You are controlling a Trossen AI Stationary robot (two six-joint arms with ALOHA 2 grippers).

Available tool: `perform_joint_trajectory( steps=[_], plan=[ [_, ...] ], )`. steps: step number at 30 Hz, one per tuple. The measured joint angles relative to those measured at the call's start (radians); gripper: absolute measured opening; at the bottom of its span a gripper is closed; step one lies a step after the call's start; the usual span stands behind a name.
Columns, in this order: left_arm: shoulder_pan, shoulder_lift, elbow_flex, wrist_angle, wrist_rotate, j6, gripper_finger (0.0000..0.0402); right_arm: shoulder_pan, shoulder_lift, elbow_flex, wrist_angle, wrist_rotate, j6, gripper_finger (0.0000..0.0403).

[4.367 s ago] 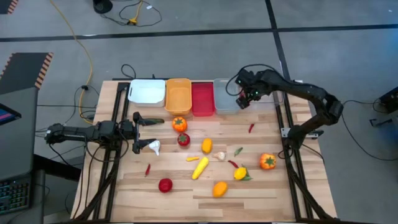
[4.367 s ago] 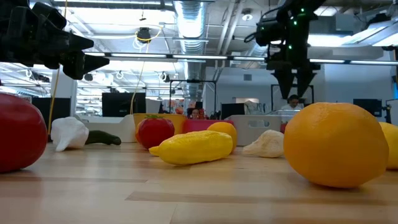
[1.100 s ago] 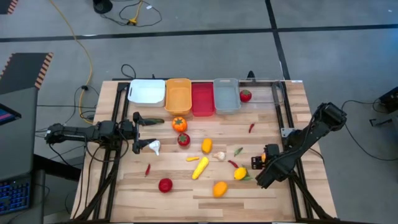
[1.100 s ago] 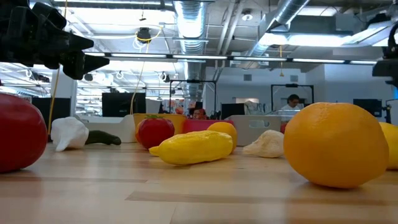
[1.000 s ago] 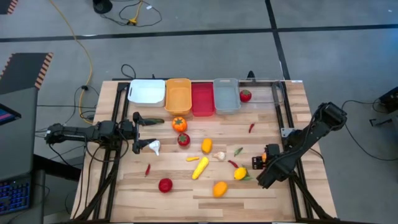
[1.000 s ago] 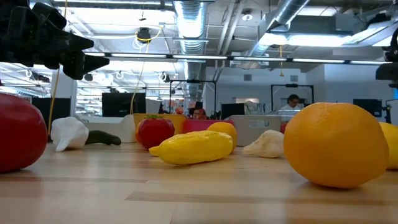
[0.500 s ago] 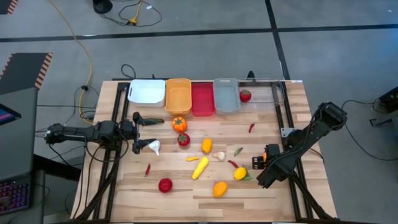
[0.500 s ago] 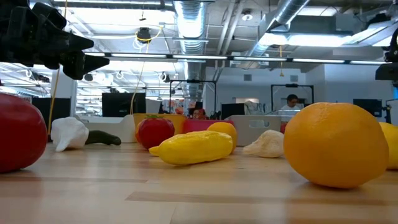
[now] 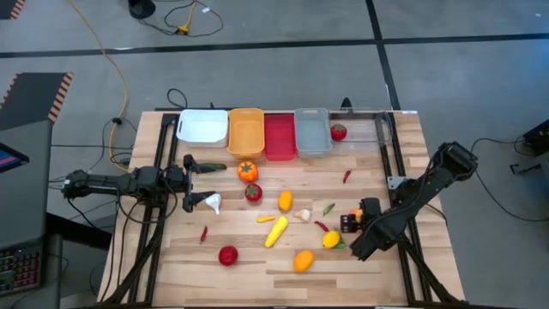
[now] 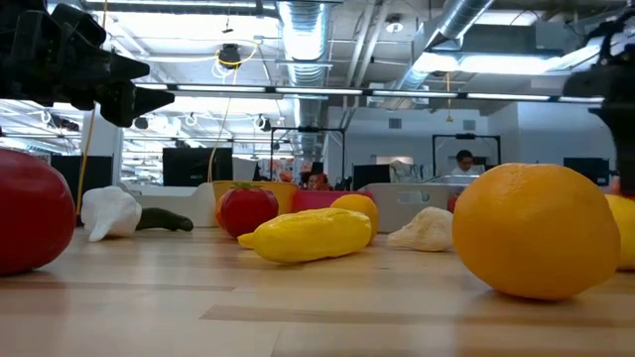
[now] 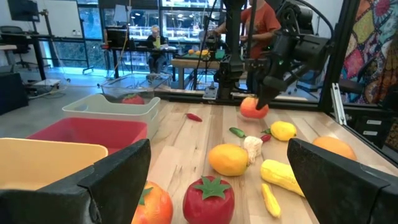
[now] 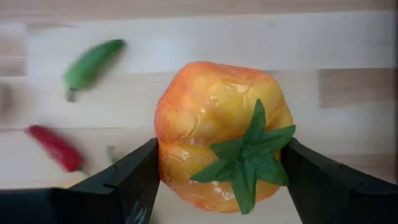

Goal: Sort produce into baskets
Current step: Put the orange tomato into the transparent bin

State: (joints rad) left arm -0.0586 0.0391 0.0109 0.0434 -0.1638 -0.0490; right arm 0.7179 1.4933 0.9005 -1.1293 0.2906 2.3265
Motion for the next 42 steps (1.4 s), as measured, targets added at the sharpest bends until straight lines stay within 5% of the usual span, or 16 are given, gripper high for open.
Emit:
perform_joint_trajectory(
  steps=[10, 24, 35, 42],
  plan=[
    [0.0, 0.0, 0.0, 0.0, 0.0, 0.0, 0.0365, -0.118, -0.001, 0.097, -0.024, 0.208, -0.194, 0.0322],
    [0.0, 0.0, 0.0, 0.0, 0.0, 0.0, 0.0365, -0.538, -0.002, 0.37, -0.283, 0.417, -0.882, 0.0322],
    [0.0, 0.0, 0.0, 0.0, 0.0, 0.0, 0.0365, -1.086, -0.003, 0.437, -0.224, 0.417, -1.49, 0.0322],
    [0.0, 0.0, 0.0, 0.0, 0.0, 0.0, 0.0365, -1.361, -0.002, 0.437, -0.032, 0.265, -1.746, 0.0322]
  ],
)
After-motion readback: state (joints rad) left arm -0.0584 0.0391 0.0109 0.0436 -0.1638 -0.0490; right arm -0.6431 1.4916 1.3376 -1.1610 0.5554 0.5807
